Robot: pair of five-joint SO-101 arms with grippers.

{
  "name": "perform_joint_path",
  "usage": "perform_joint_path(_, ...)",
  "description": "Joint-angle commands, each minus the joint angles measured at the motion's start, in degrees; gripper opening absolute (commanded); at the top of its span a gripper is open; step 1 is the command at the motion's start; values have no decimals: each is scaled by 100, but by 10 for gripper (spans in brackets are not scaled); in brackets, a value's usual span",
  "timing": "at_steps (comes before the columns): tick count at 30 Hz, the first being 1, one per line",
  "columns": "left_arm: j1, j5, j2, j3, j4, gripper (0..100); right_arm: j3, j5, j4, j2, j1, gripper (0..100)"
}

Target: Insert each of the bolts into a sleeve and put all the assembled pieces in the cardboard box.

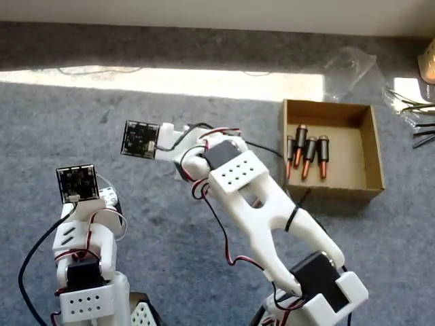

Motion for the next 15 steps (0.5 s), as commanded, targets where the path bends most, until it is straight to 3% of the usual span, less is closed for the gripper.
perform_joint_path(1,-57,-26,-66,66,-18,14,145,651,-365,-251,-48,180)
perform_joint_path(3,-57,-26,-66,66,-18,14,312,1002,-549,-180,-40,180)
perform_joint_path(15,-66,-26,-66,66,-18,14,215,1081,-1024,1200,-4,180)
